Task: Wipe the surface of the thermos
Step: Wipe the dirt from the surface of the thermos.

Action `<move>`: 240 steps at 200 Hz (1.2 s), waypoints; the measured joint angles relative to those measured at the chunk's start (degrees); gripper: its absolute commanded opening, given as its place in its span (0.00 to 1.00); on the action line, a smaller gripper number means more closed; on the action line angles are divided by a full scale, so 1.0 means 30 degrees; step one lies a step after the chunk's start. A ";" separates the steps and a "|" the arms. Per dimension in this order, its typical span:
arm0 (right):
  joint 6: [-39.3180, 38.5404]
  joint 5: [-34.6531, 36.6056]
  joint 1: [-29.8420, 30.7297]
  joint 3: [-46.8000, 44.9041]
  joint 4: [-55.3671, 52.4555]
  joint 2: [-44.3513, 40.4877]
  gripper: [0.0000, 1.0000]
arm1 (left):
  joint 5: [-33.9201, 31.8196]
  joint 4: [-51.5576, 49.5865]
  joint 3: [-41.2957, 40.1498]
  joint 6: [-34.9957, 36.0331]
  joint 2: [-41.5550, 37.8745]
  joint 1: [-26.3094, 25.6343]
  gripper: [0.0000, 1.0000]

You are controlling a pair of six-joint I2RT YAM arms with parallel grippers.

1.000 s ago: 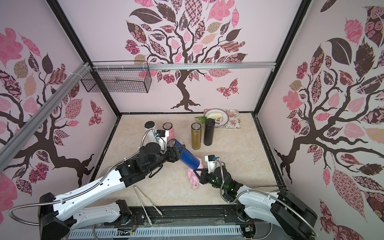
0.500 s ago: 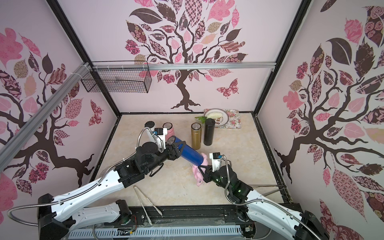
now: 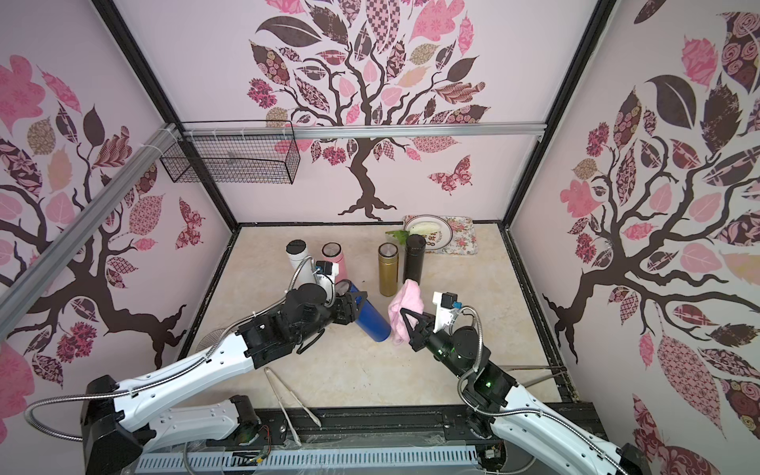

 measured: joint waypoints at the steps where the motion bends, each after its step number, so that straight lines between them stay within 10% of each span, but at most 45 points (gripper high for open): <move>1: -0.0022 -0.0211 0.0000 0.0022 0.0124 0.0102 0.00 | 0.0000 -0.0022 0.0000 0.0000 0.0007 0.0000 0.00; 49: -0.0109 -0.4838 0.1501 0.1661 0.3949 0.6492 0.00 | 0.0233 -0.0554 0.0430 -0.0503 0.1392 0.0007 0.00; 169: 0.0969 0.4932 0.2324 -0.3395 0.1909 0.5625 0.00 | 0.1275 -0.0634 0.0437 -0.1137 0.1195 0.0073 0.00; 240: 0.1792 0.3286 0.1770 -0.3439 0.3315 0.7694 0.00 | 0.1515 -0.0568 0.0437 -0.0787 0.1188 0.0073 0.00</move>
